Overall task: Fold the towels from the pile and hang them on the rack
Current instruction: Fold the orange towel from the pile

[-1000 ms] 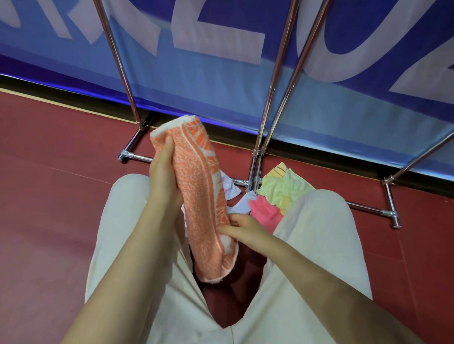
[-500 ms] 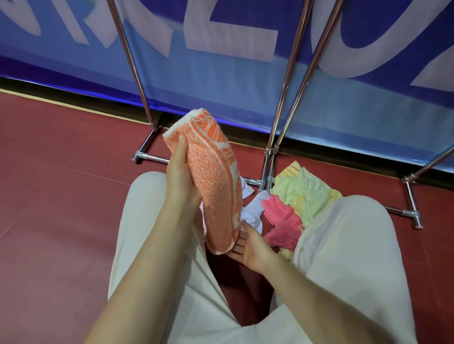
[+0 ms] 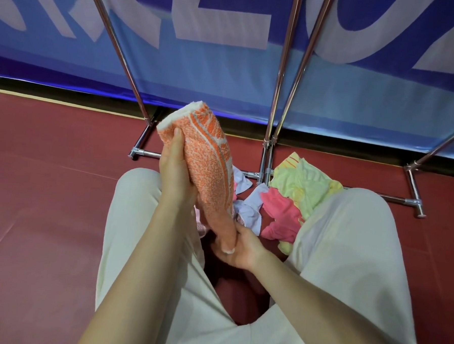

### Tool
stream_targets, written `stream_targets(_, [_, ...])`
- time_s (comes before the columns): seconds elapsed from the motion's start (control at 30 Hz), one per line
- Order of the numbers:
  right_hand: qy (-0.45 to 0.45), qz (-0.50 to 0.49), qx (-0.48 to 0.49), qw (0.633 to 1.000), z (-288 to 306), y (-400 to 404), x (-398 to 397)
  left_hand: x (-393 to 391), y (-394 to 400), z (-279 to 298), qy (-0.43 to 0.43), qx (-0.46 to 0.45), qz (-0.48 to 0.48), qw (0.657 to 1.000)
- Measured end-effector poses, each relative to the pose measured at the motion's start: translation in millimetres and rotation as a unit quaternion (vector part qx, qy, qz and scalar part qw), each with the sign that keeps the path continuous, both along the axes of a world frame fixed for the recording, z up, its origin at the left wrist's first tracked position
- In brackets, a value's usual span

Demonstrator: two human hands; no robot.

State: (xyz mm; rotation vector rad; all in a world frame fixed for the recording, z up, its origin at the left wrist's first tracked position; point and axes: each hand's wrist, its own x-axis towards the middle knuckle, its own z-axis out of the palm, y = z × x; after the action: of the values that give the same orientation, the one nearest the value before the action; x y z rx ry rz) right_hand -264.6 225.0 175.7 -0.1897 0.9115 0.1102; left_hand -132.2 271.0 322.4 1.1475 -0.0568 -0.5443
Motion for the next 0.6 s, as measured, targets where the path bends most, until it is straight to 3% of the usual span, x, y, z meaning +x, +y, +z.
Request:
stream_targets(0.2, [-0.041,-0.136,-0.025,0.99,-8,-23,0,1,6,1,0.025,-0.024,0.028,0.999])
stream_targets(0.47, [-0.055,-0.247,-0.063,0.966,-9,-51,5,2,14,5,0.002,-0.039,0.056,0.998])
stream_targets(0.6, [-0.012,-0.266,-0.161,0.95,-10,-62,1,1,15,7,-0.03,-0.018,0.107,0.994])
